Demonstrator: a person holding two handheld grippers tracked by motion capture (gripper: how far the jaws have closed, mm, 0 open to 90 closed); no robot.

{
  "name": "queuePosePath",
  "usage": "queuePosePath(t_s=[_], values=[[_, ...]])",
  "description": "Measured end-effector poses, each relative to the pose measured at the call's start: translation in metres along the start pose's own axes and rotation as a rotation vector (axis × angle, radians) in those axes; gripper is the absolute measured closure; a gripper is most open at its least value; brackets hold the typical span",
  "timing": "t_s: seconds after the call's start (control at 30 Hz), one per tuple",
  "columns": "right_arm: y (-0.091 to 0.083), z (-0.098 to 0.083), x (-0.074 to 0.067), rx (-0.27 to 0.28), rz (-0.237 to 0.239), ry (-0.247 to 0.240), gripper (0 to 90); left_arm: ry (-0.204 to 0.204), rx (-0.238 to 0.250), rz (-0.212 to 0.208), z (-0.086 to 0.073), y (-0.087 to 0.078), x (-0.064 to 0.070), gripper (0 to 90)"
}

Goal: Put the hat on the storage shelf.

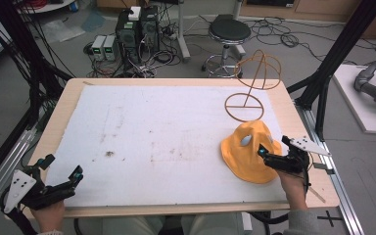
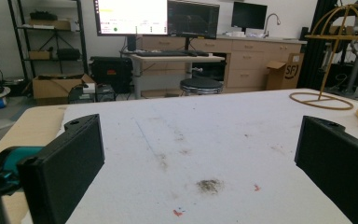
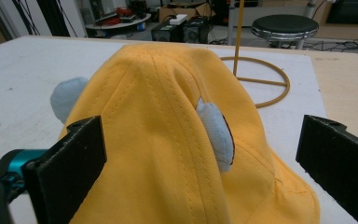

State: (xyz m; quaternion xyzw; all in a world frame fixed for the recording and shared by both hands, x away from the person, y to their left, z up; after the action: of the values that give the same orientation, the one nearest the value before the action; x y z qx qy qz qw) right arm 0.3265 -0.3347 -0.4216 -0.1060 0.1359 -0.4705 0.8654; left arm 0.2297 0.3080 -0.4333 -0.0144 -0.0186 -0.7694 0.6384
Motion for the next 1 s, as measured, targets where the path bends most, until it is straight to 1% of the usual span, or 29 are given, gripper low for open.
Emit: queuePosePath(t_s=[0.2,0.4,0.53,0.57,0.6,0.63,0.67,0.7,0.73,0.77,0.83,0.9,1.0], values=[[0.008,-0.001,0.002,-0.02,-0.008,-0.028,3.5,0.002,0.006,-0.009,0.001,0.0,0.003,1.7],[0.012,-0.001,0.003,-0.026,0.003,-0.032,4.8,0.003,0.001,-0.012,0.0,0.0,0.004,1.7],[0.013,-0.002,0.005,-0.033,0.018,-0.024,6.3,0.0,-0.001,-0.011,0.0,0.0,0.003,1.7],[0.014,-0.002,0.005,-0.034,0.028,-0.028,11.3,-0.002,0.0,-0.01,0.0,0.0,0.003,1.7],[0.013,-0.002,0.005,-0.038,0.049,-0.023,18.5,-0.004,0.001,-0.009,0.0,0.0,0.003,1.7],[0.013,-0.002,0.004,-0.035,0.072,-0.03,22.4,-0.002,0.002,-0.007,0.0,-0.001,0.003,1.7],[0.013,-0.002,0.003,-0.032,0.076,-0.041,23.3,-0.002,0.002,-0.007,0.0,-0.001,0.003,1.7],[0.013,-0.002,0.003,-0.032,0.076,-0.041,23.3,-0.002,0.002,-0.008,0.0,-0.001,0.003,1.7],[0.013,-0.002,0.001,-0.038,0.094,-0.044,30.3,0.0,0.001,-0.009,0.0,-0.001,0.002,1.7],[0.013,-0.002,0.001,-0.039,0.104,-0.047,31.4,-0.004,0.001,-0.009,0.0,0.0,0.003,1.7],[0.013,-0.002,0.001,-0.04,0.103,-0.049,32.7,-0.003,-0.001,-0.01,0.0,0.0,0.003,1.7],[0.013,-0.002,0.0,-0.038,0.113,-0.042,35.2,-0.002,0.001,-0.01,0.0,0.0,0.003,1.7],[0.012,-0.002,0.001,-0.043,0.107,-0.042,38.6,-0.003,0.001,-0.008,0.0,0.0,0.002,1.7]])
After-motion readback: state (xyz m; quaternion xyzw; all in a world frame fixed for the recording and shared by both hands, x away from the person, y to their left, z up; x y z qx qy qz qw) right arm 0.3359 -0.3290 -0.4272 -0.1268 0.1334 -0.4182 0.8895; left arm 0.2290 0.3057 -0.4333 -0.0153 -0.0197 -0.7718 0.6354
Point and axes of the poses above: each handheld gripper's, and its own axes: y roughly forward along the jaws, z roughly out of its top, x roughly to its right, the point moved 3 cm from there along y, roughly forward along the jaws, and after that the axes turned 10 degrees about z, right-handed, at the moved point
